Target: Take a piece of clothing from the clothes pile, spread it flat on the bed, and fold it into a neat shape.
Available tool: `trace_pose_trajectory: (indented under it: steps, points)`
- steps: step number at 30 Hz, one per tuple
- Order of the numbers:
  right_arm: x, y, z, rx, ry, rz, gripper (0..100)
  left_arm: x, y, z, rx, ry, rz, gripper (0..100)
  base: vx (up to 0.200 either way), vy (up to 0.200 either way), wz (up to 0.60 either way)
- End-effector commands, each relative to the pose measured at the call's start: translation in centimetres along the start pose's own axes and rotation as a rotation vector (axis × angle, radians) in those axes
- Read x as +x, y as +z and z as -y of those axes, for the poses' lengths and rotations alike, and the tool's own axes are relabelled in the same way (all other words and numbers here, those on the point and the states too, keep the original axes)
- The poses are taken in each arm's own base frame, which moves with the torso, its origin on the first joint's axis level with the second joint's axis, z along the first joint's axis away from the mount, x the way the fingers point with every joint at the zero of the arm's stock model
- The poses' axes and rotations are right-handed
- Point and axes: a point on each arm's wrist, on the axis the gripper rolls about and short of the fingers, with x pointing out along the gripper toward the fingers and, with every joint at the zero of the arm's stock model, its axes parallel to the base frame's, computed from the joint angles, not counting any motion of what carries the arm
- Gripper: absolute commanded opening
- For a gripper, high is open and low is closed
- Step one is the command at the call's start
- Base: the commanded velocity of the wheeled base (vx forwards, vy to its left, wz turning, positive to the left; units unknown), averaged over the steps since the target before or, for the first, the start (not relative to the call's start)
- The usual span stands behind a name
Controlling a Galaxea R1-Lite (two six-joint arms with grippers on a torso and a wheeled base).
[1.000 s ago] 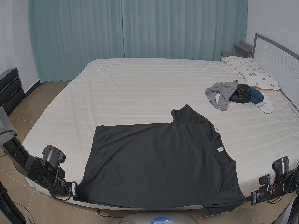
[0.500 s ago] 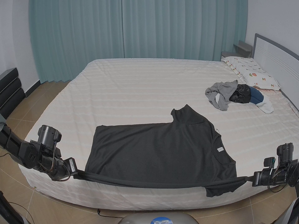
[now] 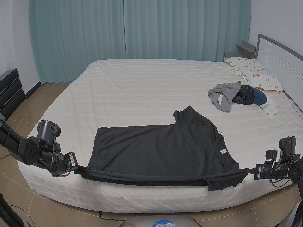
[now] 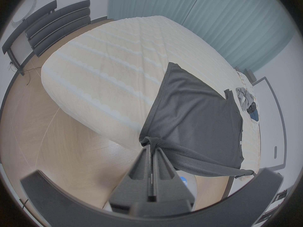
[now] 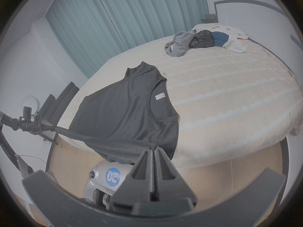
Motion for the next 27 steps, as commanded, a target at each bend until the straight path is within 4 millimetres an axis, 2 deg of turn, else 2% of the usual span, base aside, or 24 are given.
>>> trace_pose_trajectory:
  steps: [1,13,18,27]
  points:
    - [1.0,0.6,0.0,-0.006,0.008,-0.005,0,0.8,0.5,-0.1,-0.010,0.011,-0.010,0,0.000,0.000,0.00]
    - [3.9,2.8,-0.2,-0.025,0.031,0.001,0,4.5,2.3,0.5,-0.018,0.031,-0.042,0,0.000,0.000,0.00]
    - [5.4,3.2,-0.1,-0.030,0.036,-0.014,0,6.0,3.0,0.8,-0.019,0.034,-0.050,0,0.000,0.000,0.00]
    - [7.8,4.4,0.3,-0.037,0.031,-0.006,0,7.7,4.0,1.2,-0.018,0.030,-0.046,0,0.000,0.000,0.00]
